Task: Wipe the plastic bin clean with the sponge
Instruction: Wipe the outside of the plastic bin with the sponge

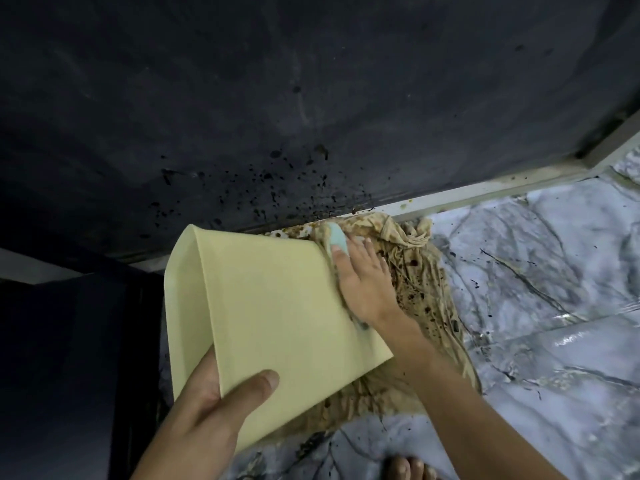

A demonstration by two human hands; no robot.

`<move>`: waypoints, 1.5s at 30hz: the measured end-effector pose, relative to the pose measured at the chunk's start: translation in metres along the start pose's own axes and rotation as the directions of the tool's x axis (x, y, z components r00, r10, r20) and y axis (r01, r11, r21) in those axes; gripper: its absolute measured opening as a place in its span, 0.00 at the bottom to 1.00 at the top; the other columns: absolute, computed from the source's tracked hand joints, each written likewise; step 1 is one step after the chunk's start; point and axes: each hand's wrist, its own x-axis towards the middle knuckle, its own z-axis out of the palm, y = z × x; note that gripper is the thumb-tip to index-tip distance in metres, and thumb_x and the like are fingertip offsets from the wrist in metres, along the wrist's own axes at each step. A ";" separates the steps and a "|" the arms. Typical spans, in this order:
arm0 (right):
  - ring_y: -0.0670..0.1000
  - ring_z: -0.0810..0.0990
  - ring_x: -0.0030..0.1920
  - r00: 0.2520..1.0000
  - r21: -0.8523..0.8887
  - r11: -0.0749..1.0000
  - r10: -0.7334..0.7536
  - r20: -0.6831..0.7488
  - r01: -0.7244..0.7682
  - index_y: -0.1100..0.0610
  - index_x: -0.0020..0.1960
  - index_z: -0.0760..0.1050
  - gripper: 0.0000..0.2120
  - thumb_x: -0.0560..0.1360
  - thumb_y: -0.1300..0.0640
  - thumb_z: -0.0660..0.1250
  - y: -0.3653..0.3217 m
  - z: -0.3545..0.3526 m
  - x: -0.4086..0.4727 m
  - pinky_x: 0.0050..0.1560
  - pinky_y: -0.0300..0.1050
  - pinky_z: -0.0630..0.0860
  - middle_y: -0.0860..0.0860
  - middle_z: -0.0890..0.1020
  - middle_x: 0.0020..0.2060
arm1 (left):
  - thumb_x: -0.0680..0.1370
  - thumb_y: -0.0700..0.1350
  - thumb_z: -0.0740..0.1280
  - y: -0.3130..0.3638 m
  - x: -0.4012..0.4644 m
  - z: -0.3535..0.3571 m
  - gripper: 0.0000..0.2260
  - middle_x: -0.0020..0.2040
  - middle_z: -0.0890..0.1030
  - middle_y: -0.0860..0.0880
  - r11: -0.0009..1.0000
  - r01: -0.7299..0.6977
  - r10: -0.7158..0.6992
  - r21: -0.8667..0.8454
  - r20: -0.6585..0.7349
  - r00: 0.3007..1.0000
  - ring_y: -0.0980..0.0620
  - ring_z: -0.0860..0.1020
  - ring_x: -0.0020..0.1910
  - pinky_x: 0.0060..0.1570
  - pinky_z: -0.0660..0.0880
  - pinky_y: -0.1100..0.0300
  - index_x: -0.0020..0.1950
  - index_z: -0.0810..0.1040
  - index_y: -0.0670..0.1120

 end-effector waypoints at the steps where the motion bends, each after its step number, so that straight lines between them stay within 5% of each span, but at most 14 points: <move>1: 0.46 0.40 0.80 0.997 -0.026 0.996 -0.081 0.010 0.081 0.44 0.81 0.46 0.28 0.83 0.37 0.40 -0.017 0.010 -0.004 0.78 0.57 0.39 0.43 0.50 0.81 | 0.65 0.37 0.81 0.003 0.000 0.003 0.26 0.56 0.92 0.50 1.000 -0.001 0.001 -0.029 -0.003 1.000 0.53 0.90 0.56 0.52 0.86 0.61 0.57 0.89 0.61; 6: 0.42 0.38 0.79 0.842 0.024 0.842 -0.539 -0.008 0.539 0.37 0.80 0.45 0.25 0.84 0.37 0.41 -0.069 0.049 -0.075 0.75 0.45 0.31 0.36 0.48 0.80 | 0.69 0.35 0.72 0.013 -0.002 0.003 0.31 0.65 0.89 0.50 0.996 -0.069 0.070 -0.055 0.009 0.998 0.51 0.86 0.66 0.69 0.80 0.48 0.72 0.82 0.52; 11: 0.41 0.36 0.79 0.969 -0.018 0.971 -0.238 -0.064 0.237 0.33 0.76 0.42 0.22 0.85 0.41 0.44 0.037 0.024 -0.085 0.79 0.57 0.39 0.35 0.43 0.79 | 0.73 0.28 0.70 0.001 -0.008 -0.001 0.21 0.50 0.93 0.44 0.993 0.009 -0.019 -0.117 -0.087 0.996 0.51 0.91 0.47 0.39 0.86 0.66 0.62 0.85 0.45; 14: 0.39 0.32 0.77 0.996 0.078 0.997 0.006 -0.093 0.001 0.34 0.74 0.38 0.22 0.83 0.38 0.41 0.044 0.023 -0.080 0.78 0.57 0.37 0.31 0.39 0.76 | 0.78 0.25 0.67 -0.002 -0.010 0.001 0.20 0.51 0.93 0.47 0.996 0.009 -0.013 -0.093 -0.049 0.999 0.56 0.91 0.46 0.36 0.83 0.71 0.60 0.86 0.46; 17: 0.39 0.29 0.76 0.977 0.057 0.980 -0.182 -0.107 0.189 0.29 0.75 0.36 0.22 0.82 0.35 0.36 -0.001 0.043 -0.095 0.75 0.49 0.28 0.29 0.35 0.76 | 0.75 0.26 0.69 0.000 -0.006 0.001 0.20 0.52 0.93 0.46 0.996 -0.055 0.053 -0.063 -0.033 0.998 0.49 0.89 0.54 0.42 0.85 0.69 0.58 0.87 0.46; 20: 0.46 0.38 0.80 0.896 -0.003 0.899 -0.438 -0.078 0.439 0.37 0.80 0.43 0.24 0.85 0.40 0.39 -0.023 0.058 -0.117 0.74 0.46 0.30 0.35 0.45 0.80 | 0.68 0.33 0.77 0.006 0.000 0.000 0.25 0.59 0.91 0.49 0.998 -0.064 0.064 -0.005 -0.016 0.998 0.51 0.88 0.61 0.60 0.84 0.60 0.60 0.89 0.55; 24: 0.45 0.40 0.80 0.932 -0.007 0.940 -0.339 -0.130 0.341 0.34 0.79 0.44 0.24 0.84 0.40 0.42 0.032 0.037 -0.112 0.78 0.52 0.38 0.37 0.46 0.81 | 0.66 0.46 0.81 0.006 -0.005 -0.005 0.27 0.62 0.90 0.51 1.000 0.014 -0.014 0.010 0.000 1.000 0.50 0.87 0.64 0.75 0.72 0.41 0.64 0.86 0.61; 28: 0.39 0.36 0.78 0.998 0.181 0.984 0.019 -0.063 -0.007 0.30 0.72 0.42 0.19 0.84 0.41 0.44 0.050 0.014 -0.070 0.78 0.57 0.38 0.32 0.44 0.77 | 0.67 0.50 0.79 0.012 -0.004 0.004 0.24 0.62 0.90 0.54 0.998 0.033 -0.034 0.052 0.022 0.999 0.55 0.87 0.64 0.74 0.73 0.45 0.62 0.85 0.65; 32: 0.37 0.32 0.76 0.970 0.085 0.966 -0.242 -0.025 0.244 0.23 0.71 0.38 0.19 0.81 0.33 0.36 -0.005 0.024 -0.065 0.77 0.55 0.32 0.30 0.40 0.76 | 0.70 0.42 0.75 0.020 -0.007 0.006 0.24 0.61 0.91 0.55 0.997 0.023 -0.026 0.080 0.035 0.999 0.57 0.87 0.62 0.70 0.75 0.48 0.61 0.85 0.66; 36: 0.37 0.38 0.78 0.874 0.130 0.866 -0.486 -0.011 0.483 0.28 0.77 0.46 0.22 0.83 0.36 0.42 -0.049 0.025 -0.056 0.76 0.48 0.33 0.31 0.48 0.79 | 0.74 0.41 0.81 0.022 -0.011 0.011 0.23 0.59 0.91 0.59 0.988 0.009 -0.018 0.157 0.054 0.998 0.61 0.87 0.60 0.61 0.77 0.56 0.64 0.85 0.61; 38: 0.36 0.39 0.78 0.902 0.105 0.896 -0.429 -0.044 0.431 0.31 0.78 0.48 0.23 0.83 0.37 0.45 -0.026 0.021 -0.051 0.78 0.51 0.38 0.32 0.49 0.79 | 0.77 0.38 0.78 0.021 -0.012 0.007 0.20 0.58 0.91 0.59 0.985 0.062 -0.069 0.158 0.039 0.997 0.61 0.87 0.59 0.63 0.77 0.56 0.64 0.84 0.57; 41: 0.34 0.42 0.77 0.974 0.171 0.960 -0.213 -0.074 0.223 0.26 0.74 0.50 0.20 0.84 0.39 0.49 0.036 0.011 -0.047 0.80 0.56 0.44 0.26 0.50 0.75 | 0.70 0.47 0.82 0.039 -0.015 -0.010 0.21 0.60 0.90 0.59 0.968 0.160 -0.196 0.195 0.180 0.964 0.61 0.86 0.61 0.68 0.77 0.54 0.62 0.87 0.59; 43: 0.33 0.49 0.77 0.985 0.332 0.929 -0.136 -0.110 0.165 0.27 0.73 0.56 0.20 0.83 0.40 0.53 0.069 0.005 -0.045 0.80 0.54 0.51 0.21 0.55 0.72 | 0.61 0.54 0.88 0.067 -0.005 -0.017 0.28 0.60 0.91 0.54 0.957 0.227 -0.270 0.178 0.272 0.924 0.54 0.89 0.58 0.59 0.85 0.50 0.59 0.88 0.60; 45: 0.35 0.56 0.77 0.980 0.379 0.907 -0.142 -0.140 0.185 0.31 0.75 0.60 0.20 0.84 0.42 0.56 0.085 0.001 -0.046 0.78 0.49 0.56 0.23 0.61 0.71 | 0.66 0.57 0.84 0.097 0.024 -0.015 0.26 0.59 0.91 0.44 0.977 0.194 -0.207 0.093 0.170 0.963 0.46 0.91 0.52 0.45 0.89 0.48 0.62 0.88 0.50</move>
